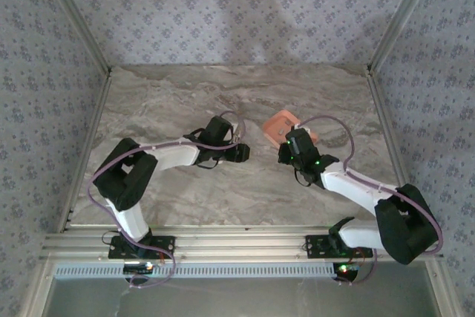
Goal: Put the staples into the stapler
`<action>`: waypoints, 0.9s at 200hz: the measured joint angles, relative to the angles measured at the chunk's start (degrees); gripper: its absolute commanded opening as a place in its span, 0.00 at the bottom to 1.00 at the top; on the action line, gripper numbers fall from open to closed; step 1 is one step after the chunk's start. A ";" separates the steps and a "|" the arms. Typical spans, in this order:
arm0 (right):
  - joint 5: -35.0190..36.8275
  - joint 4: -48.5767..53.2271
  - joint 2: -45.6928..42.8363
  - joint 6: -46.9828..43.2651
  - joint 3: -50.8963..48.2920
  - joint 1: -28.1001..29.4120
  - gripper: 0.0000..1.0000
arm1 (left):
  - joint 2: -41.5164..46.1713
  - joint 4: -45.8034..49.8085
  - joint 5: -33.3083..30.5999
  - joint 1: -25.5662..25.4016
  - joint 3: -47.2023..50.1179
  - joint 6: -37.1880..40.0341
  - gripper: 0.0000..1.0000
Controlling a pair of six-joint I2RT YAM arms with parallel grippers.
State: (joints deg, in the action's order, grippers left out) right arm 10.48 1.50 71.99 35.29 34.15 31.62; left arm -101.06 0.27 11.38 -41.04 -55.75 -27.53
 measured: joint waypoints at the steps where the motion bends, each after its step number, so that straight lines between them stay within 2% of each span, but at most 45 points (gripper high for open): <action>1: 0.00 0.00 0.00 0.00 -0.02 0.00 0.14 | 0.00 0.00 0.02 0.00 0.00 0.00 0.70; 127: -1.51 -0.02 -0.02 -0.17 -0.15 0.02 0.14 | -0.42 -0.04 3.72 -0.02 -0.04 0.00 0.69; 180: -2.27 0.02 0.00 -0.46 0.00 1.90 0.14 | -0.22 -0.44 4.07 -0.02 -0.02 -0.04 0.70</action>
State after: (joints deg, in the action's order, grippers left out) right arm 8.21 1.52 71.99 34.83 34.15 33.52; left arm -101.27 -0.16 15.44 -41.06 -55.77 -27.57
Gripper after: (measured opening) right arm 0.146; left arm 0.695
